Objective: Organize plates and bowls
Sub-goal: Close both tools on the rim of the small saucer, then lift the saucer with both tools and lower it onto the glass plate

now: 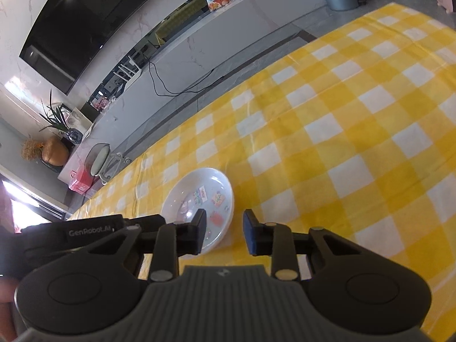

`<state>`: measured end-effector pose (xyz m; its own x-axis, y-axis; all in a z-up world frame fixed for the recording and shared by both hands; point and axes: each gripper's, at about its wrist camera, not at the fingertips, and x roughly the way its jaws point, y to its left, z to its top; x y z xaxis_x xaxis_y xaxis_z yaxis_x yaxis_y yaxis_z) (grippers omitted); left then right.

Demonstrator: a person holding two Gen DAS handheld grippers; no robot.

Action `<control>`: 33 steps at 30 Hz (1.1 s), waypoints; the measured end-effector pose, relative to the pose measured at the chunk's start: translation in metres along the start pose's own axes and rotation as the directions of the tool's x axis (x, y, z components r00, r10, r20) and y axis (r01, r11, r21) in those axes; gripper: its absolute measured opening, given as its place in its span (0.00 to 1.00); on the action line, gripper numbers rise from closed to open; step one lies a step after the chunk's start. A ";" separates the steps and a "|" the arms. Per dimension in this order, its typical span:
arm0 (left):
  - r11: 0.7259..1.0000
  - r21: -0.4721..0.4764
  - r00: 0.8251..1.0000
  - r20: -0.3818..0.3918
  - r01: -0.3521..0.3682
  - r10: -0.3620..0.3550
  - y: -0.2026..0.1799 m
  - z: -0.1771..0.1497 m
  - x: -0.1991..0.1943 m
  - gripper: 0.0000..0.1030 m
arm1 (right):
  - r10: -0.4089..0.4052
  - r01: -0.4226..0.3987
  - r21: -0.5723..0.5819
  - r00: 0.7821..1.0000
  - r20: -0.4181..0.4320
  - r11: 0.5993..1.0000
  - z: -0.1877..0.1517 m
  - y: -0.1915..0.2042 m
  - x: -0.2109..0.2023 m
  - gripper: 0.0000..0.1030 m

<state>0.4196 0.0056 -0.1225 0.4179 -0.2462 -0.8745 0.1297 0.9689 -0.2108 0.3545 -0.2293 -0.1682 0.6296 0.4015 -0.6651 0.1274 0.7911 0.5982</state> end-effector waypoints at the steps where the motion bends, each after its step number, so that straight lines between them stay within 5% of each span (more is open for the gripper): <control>1: 1.000 -0.002 1.000 0.001 0.000 0.000 0.000 0.000 0.001 0.29 | 0.007 -0.007 0.010 1.000 -0.005 1.000 0.000 -0.001 0.002 0.26; 11: 1.000 0.011 1.000 0.023 0.015 -0.016 -0.005 -0.002 0.006 0.06 | 0.026 -0.026 0.020 1.000 -0.007 0.999 -0.005 -0.007 0.012 0.13; 13: 1.000 0.017 1.000 0.030 0.010 -0.010 -0.008 -0.003 0.002 0.05 | 0.022 -0.022 0.024 1.000 -0.003 0.999 -0.006 -0.007 0.012 0.06; 21: 1.000 0.011 0.999 0.051 -0.014 0.014 -0.020 -0.006 -0.030 0.03 | 0.021 -0.021 0.027 1.000 -0.002 0.999 -0.007 0.001 -0.003 0.04; 33: 0.997 -0.071 0.995 0.087 -0.033 0.039 -0.043 -0.047 -0.105 0.03 | 0.071 -0.070 0.086 0.997 -0.008 0.994 -0.018 0.014 -0.077 0.03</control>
<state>0.3278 -0.0092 -0.0419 0.4990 -0.2098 -0.8408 0.0522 0.9758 -0.2126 0.2944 -0.2409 -0.1169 0.6310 0.4599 -0.6248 0.1485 0.7188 0.6792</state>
